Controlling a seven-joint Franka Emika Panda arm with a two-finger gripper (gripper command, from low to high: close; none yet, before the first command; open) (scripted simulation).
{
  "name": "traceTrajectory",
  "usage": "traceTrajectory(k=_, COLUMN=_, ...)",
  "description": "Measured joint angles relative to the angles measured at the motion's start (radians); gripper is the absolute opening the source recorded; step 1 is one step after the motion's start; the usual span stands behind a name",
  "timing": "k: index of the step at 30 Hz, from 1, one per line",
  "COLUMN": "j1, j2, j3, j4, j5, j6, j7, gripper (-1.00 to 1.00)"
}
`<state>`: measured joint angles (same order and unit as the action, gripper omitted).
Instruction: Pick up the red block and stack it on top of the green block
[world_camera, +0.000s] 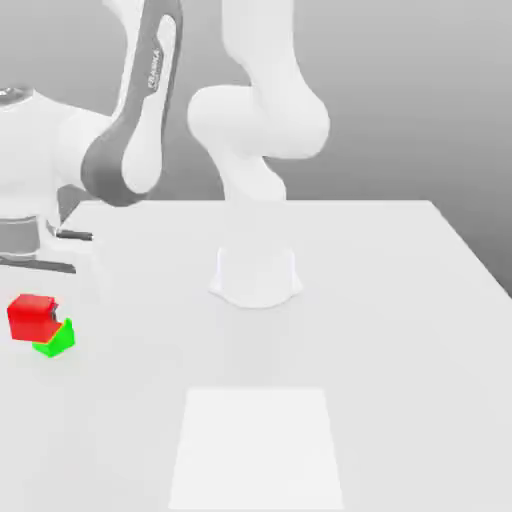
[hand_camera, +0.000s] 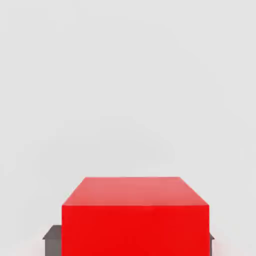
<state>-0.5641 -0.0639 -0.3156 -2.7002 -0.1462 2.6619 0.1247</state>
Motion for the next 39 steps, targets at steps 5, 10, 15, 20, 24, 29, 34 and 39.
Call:
traceTrajectory(k=5, j1=-0.069, j2=-0.043, j3=-0.095, j4=-0.048, j5=0.021, j6=-0.005, j7=-0.252, gripper=-1.00)
traceTrajectory(k=10, j1=-0.090, j2=-0.047, j3=-0.140, j4=-0.064, j5=0.043, j6=0.013, j7=-0.359, gripper=-1.00)
traceTrajectory(k=15, j1=-0.083, j2=-0.027, j3=-0.146, j4=-0.062, j5=0.071, j6=0.045, j7=-0.381, gripper=-1.00)
traceTrajectory(k=20, j1=-0.074, j2=0.004, j3=-0.147, j4=-0.059, j5=0.114, j6=0.079, j7=-0.412, gripper=-1.00)
traceTrajectory(k=24, j1=-0.062, j2=0.036, j3=-0.149, j4=-0.058, j5=0.158, j6=0.108, j7=-0.443, gripper=-1.00)
traceTrajectory(k=29, j1=-0.056, j2=0.084, j3=-0.141, j4=-0.057, j5=0.226, j6=0.143, j7=-0.491, gripper=-1.00)
traceTrajectory(k=34, j1=-0.059, j2=0.140, j3=-0.118, j4=-0.055, j5=0.297, j6=0.178, j7=-0.542, gripper=-1.00)
traceTrajectory(k=39, j1=-0.075, j2=0.199, j3=-0.087, j4=-0.054, j5=0.357, j6=0.213, j7=-0.587, gripper=1.00)
